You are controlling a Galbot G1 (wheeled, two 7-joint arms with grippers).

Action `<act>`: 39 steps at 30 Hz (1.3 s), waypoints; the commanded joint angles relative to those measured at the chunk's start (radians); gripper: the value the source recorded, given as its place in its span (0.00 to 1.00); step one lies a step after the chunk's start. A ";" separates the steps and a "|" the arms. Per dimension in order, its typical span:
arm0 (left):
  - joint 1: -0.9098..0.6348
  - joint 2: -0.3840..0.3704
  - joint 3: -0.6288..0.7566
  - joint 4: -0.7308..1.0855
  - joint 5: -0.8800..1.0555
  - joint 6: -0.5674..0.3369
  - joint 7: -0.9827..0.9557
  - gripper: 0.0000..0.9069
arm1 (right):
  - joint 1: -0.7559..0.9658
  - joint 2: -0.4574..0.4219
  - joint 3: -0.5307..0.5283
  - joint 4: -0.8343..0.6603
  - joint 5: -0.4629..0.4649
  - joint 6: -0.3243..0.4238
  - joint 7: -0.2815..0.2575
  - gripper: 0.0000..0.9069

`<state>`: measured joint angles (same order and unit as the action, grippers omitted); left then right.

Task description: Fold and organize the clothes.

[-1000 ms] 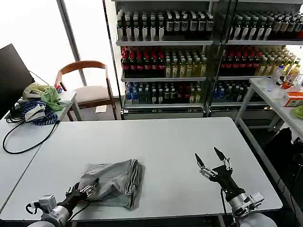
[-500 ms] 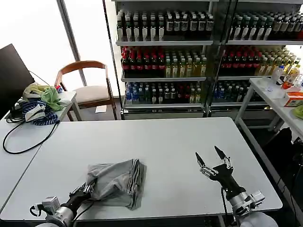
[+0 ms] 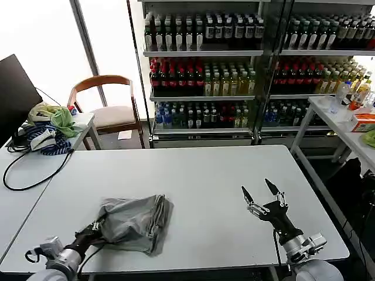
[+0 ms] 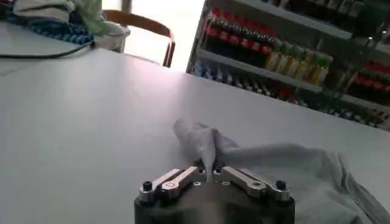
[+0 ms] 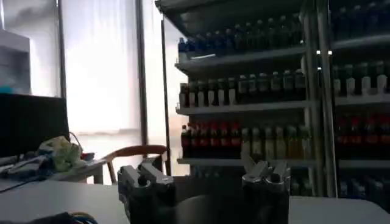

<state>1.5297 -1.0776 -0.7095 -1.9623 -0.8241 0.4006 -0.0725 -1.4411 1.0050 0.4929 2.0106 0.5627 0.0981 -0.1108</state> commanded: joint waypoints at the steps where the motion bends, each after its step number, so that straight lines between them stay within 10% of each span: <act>1: 0.001 0.186 -0.302 0.169 -0.082 0.033 0.077 0.03 | 0.014 -0.003 -0.005 -0.007 0.005 0.001 0.001 1.00; 19: 0.009 0.530 -0.499 0.178 -0.330 0.158 0.066 0.03 | 0.042 0.017 -0.037 -0.024 0.005 0.006 0.002 1.00; 27: -0.036 0.440 -0.318 -0.079 -0.424 0.175 -0.160 0.03 | 0.039 0.018 -0.035 -0.043 0.005 0.018 0.001 1.00; 39: -0.347 0.230 0.431 -0.133 -0.369 0.147 -0.514 0.03 | 0.036 0.031 -0.030 -0.046 -0.006 0.009 0.004 1.00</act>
<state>1.4350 -0.7228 -0.8330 -2.0061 -1.1645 0.5515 -0.2707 -1.4054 1.0266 0.4639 1.9654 0.5647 0.1123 -0.1078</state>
